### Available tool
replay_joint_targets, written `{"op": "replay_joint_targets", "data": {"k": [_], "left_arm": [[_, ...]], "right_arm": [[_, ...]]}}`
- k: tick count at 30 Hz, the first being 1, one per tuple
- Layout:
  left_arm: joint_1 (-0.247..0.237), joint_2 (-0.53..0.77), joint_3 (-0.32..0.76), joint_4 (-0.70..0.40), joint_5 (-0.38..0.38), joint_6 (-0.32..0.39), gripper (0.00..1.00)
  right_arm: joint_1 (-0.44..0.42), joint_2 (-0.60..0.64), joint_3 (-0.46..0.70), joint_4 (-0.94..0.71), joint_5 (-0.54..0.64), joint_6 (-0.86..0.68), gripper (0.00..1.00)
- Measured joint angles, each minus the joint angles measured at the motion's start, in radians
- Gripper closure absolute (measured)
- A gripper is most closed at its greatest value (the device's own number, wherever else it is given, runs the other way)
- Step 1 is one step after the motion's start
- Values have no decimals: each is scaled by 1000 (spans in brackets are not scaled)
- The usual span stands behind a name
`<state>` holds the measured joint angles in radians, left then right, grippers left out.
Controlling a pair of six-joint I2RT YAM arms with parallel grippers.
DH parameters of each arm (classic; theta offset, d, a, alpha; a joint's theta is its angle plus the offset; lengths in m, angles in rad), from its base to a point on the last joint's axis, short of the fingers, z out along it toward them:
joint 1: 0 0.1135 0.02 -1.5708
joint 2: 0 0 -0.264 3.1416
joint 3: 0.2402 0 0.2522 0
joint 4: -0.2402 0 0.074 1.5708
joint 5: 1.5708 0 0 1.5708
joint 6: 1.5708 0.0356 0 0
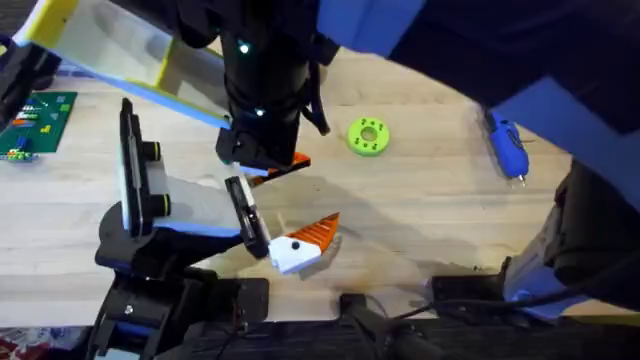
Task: Pick up the gripper from the table and insert it into the empty holder that is missing its gripper. Then pick up a screw, insert it into the mounting hole, and use the screwdriver to tighten it. Finally, clean up the table by picking up the vegetable and placing it into the bucket.
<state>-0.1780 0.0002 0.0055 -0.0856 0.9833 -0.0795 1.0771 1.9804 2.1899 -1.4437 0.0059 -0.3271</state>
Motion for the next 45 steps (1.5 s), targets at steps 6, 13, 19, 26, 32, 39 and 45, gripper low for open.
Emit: {"op": "replay_joint_targets", "data": {"k": [6, 13, 19, 26, 32, 39, 45], "left_arm": [[0, 0, 0, 0, 0, 0, 14], [0, 0, 0, 0, 0, 0, 14], [0, 0, 0, 0, 0, 0, 14], [0, 0, 0, 0, 0, 0, 14], [0, 0, 0, 0, 0, -1, 14], [0, 0, 0, 0, 0, -1, 14], [0, 0, 0, 0, 0, -6, 14]], "right_arm": [[0, 0, 0, 0, 0, 0, 993], [0, 0, 0, -1, 0, 0, 993], [1, 0, 0, 0, 0, 0, 993], [5, 2, 0, -2, 0, 0, 993], [6, 17, 0, -4, 0, -3, 993], [6, 29, -16, -4, 0, -3, 993], [6, 29, -26, -3, 0, -3, 993]]}}
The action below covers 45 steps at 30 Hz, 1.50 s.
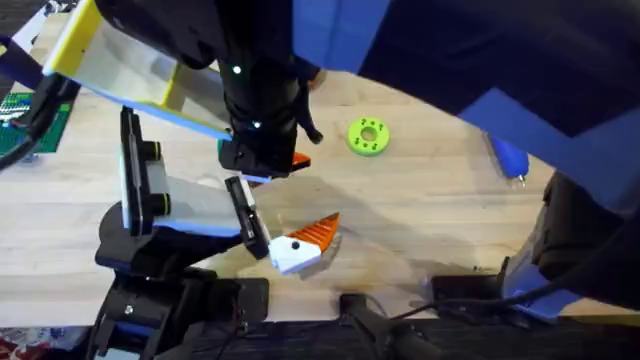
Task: Pick up the gripper from the table and insert it into the empty holder that is missing its gripper. Then pick up a screw, insert it into the mounting hole, and use the screwdriver to tighten it. Finally, clean up the table by picking up the vegetable and placing it into the bucket.
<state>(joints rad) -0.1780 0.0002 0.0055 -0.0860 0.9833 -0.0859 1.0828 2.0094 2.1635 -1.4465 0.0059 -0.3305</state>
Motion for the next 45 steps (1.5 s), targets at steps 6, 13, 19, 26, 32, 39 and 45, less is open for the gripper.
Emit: {"op": "replay_joint_targets", "data": {"k": [6, 13, 19, 26, 32, 39, 45], "left_arm": [[0, 0, 0, 0, 0, -1, 14], [0, 0, 0, 0, 0, -1, 15], [0, 0, 0, 0, 0, -2, 13], [0, 0, 0, 0, -1, -1, 13], [0, 0, 0, 0, -2, -1, 13], [0, 0, 0, 0, -2, -1, 14], [0, 0, 0, 0, -2, -1, 14]], "right_arm": [[0, 0, 0, 2, 0, 0, 993], [0, 0, -1, 3, 0, 0, 993], [-4, 0, -1, 3, 0, -11, 993], [-8, 0, -1, 3, 26, -14, 993], [-8, 0, -2, 3, 30, -15, 993], [-8, 0, -2, 3, 31, -15, 993], [-8, 0, -2, 3, 31, -15, 993]]}}
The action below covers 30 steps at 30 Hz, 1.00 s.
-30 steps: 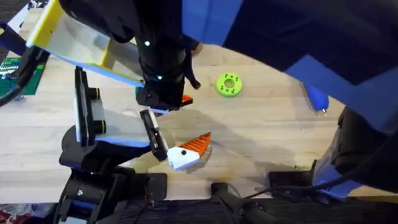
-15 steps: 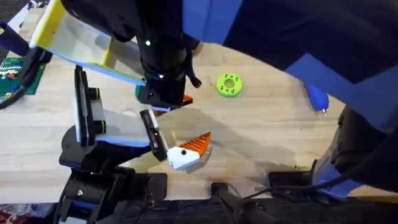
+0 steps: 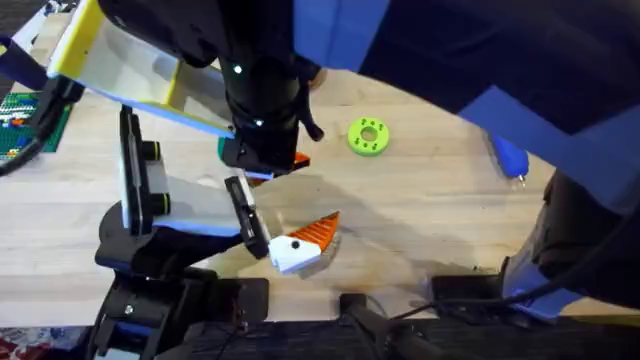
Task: Pick up the gripper from the table and insert it into the empty holder that is missing its gripper. Then pick up a screw, insert it into the mounting hole, and use the screwdriver to tighten it. Finally, clean up the table by picking up the vegetable and placing it into the bucket.
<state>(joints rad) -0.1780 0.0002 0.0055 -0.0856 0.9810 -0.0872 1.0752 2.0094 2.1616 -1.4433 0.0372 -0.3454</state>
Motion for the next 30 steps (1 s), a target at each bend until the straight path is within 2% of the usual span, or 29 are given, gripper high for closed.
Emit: {"op": "replay_joint_targets", "data": {"k": [30], "left_arm": [[0, 0, 0, 0, 0, 0, 14]], "right_arm": [[16, 0, 0, 0, 6, 0, 998]]}}
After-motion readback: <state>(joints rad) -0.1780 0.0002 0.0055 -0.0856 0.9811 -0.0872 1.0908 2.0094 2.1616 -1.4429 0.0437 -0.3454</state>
